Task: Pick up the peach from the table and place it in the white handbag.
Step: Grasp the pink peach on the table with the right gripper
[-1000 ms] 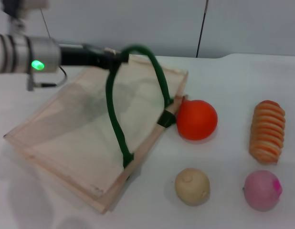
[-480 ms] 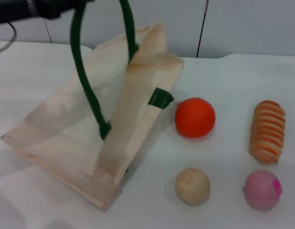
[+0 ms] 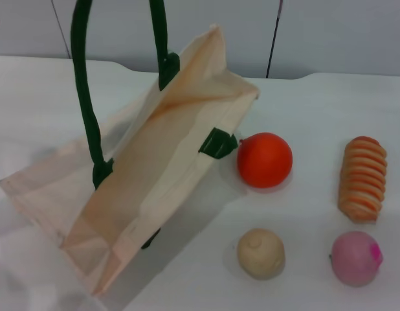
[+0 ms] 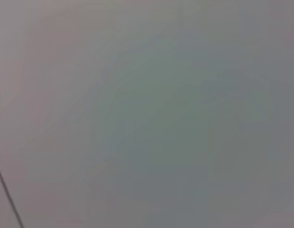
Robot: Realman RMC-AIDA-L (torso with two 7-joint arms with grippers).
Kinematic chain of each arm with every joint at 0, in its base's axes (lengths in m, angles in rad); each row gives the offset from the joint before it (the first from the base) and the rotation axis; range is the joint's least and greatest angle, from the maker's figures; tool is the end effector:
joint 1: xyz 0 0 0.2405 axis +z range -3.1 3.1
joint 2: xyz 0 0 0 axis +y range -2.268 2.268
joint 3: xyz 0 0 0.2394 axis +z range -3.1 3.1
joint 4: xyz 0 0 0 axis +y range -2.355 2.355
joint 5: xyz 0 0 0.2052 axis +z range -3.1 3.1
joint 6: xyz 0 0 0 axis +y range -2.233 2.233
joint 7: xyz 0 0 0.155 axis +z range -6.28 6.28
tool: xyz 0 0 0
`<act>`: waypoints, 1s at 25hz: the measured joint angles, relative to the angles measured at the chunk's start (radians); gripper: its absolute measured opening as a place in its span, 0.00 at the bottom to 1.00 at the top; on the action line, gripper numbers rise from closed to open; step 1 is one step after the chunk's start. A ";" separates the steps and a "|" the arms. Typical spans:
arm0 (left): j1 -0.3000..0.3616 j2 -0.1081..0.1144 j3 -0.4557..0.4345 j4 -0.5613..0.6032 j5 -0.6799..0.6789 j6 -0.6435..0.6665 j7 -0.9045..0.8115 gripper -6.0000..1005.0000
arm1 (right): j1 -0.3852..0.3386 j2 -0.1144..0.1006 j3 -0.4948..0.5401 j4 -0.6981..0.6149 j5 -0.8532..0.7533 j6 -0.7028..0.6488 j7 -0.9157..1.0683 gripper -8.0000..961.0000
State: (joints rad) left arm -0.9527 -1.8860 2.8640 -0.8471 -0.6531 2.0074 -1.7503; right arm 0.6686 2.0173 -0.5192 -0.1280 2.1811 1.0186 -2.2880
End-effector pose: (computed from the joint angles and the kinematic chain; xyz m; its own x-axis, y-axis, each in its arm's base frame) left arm -0.1784 0.3780 0.1621 0.5817 0.3292 0.7438 0.5745 -0.8137 -0.0891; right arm 0.2858 0.4160 0.0576 0.3708 -0.0079 -0.9287 -0.9119 -0.1926 -0.3625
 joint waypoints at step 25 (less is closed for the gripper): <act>0.001 0.008 0.000 -0.034 0.037 -0.037 -0.060 0.12 | -0.123 -0.318 -0.195 -0.456 -0.841 0.662 0.714 0.92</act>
State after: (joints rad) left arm -0.9516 -1.8783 2.8638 -0.8809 -0.6165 1.9703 -1.8101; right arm 0.5456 1.6994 -0.7138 -0.5841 1.3399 1.6809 -1.5743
